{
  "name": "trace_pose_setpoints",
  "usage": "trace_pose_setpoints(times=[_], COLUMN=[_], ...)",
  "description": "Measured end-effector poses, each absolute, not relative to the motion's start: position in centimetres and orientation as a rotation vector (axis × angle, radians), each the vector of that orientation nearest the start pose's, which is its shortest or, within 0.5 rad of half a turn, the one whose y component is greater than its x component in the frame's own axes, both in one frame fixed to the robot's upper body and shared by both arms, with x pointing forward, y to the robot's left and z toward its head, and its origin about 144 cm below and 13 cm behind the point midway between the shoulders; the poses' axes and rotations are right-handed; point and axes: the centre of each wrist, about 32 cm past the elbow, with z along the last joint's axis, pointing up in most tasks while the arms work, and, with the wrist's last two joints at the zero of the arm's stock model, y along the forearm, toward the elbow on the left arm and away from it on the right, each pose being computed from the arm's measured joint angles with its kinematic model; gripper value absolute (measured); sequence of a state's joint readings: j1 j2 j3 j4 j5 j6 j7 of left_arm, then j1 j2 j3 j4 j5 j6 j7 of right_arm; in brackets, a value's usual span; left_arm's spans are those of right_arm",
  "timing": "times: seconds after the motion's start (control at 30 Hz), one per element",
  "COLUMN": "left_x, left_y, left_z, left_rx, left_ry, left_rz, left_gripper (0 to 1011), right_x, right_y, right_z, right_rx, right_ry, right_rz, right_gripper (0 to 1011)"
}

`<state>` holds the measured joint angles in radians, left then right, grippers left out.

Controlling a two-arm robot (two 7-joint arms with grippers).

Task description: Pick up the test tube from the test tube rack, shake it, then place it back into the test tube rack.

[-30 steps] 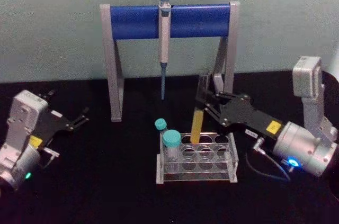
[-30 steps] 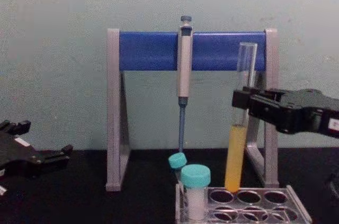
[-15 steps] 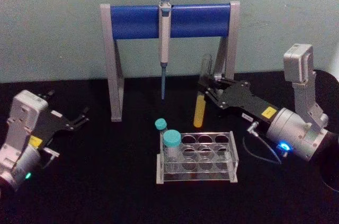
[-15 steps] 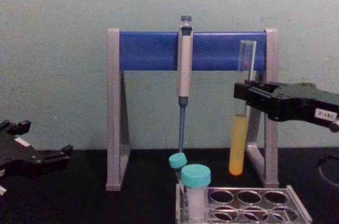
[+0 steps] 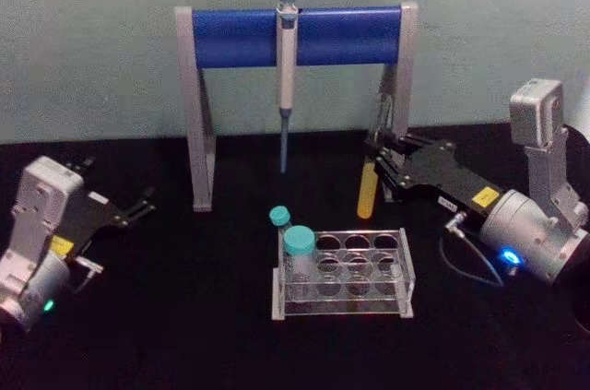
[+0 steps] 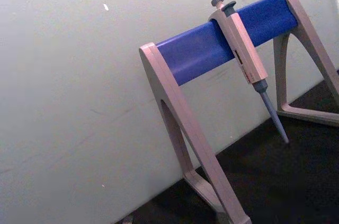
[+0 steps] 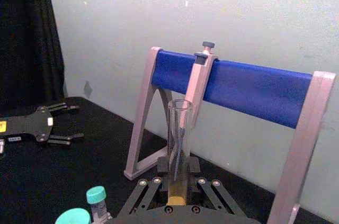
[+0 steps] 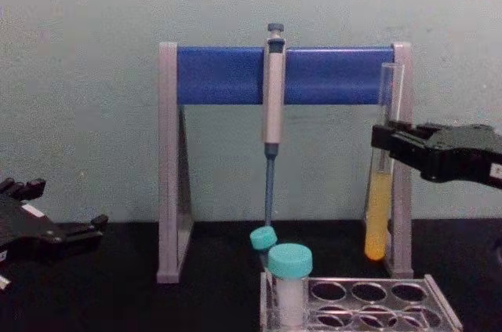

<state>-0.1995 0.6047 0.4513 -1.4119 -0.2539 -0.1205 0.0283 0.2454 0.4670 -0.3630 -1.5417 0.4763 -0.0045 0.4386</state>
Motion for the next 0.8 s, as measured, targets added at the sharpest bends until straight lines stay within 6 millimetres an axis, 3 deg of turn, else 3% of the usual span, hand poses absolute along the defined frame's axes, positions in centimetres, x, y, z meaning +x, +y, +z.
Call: trace_pose_setpoints(times=[0.8], left_x=[48.9], left_y=[31.0], left_z=[114.0], left_rx=[0.305], left_ry=[-0.285], left_rz=[1.248], left_gripper=[1010], right_x=[48.9], right_y=[-27.8], right_z=[120.0], right_rx=[-0.006], right_ry=[-0.078], right_rz=[-0.838], right_gripper=[214])
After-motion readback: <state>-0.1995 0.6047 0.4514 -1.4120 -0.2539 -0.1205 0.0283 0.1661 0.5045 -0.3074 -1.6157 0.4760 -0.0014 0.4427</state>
